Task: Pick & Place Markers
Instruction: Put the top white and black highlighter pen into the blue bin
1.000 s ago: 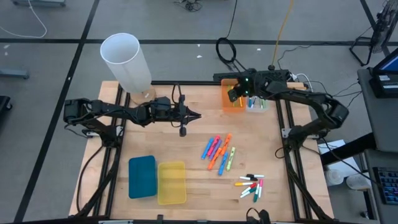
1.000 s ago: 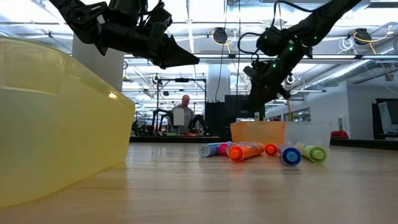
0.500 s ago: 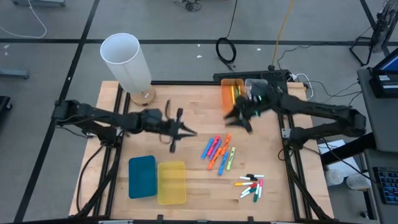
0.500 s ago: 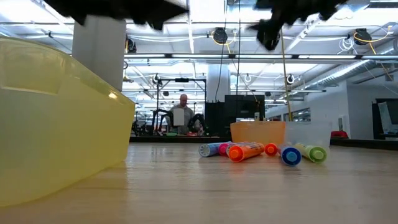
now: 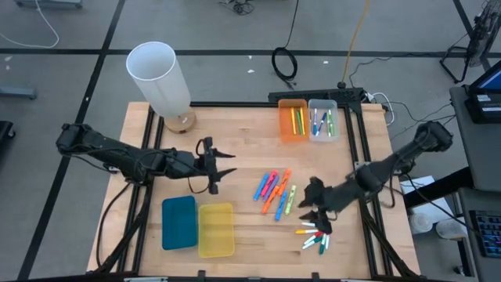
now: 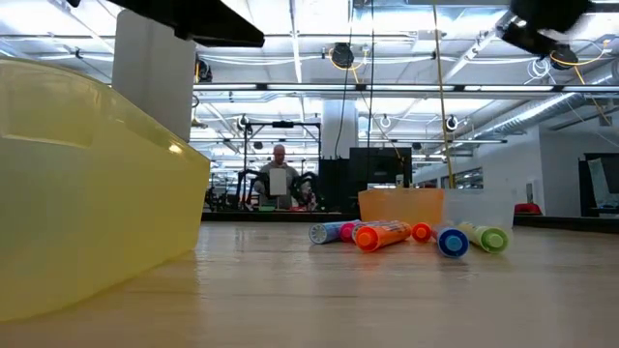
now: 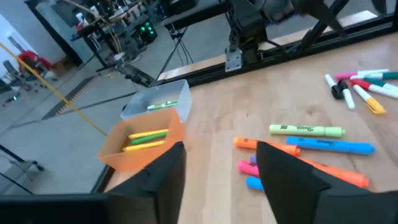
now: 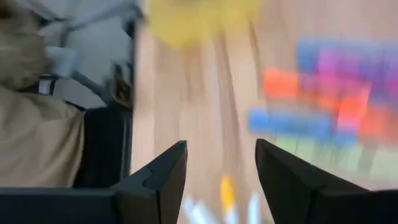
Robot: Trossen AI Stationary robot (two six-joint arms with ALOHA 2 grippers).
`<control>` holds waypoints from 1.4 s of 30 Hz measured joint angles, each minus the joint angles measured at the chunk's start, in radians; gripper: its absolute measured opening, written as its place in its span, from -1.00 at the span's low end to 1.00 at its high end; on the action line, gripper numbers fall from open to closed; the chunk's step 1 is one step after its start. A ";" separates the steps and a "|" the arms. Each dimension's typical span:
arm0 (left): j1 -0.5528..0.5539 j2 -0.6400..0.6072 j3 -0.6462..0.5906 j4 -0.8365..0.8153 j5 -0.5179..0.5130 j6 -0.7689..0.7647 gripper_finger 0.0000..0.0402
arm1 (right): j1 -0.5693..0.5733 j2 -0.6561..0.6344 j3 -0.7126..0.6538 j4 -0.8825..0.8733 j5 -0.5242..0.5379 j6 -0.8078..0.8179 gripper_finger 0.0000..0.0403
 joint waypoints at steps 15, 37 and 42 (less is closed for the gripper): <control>-0.002 0.000 0.000 -0.011 0.000 -0.100 0.19 | 0.102 0.123 -0.120 -0.354 -0.104 0.316 -0.12; -0.002 0.000 0.000 -0.025 0.000 -0.175 0.19 | 0.189 0.123 -0.327 -0.053 -0.053 0.249 -0.23; -0.002 0.000 0.000 -0.025 0.000 -0.182 0.19 | 0.202 0.120 -0.395 0.063 -0.061 0.294 -0.23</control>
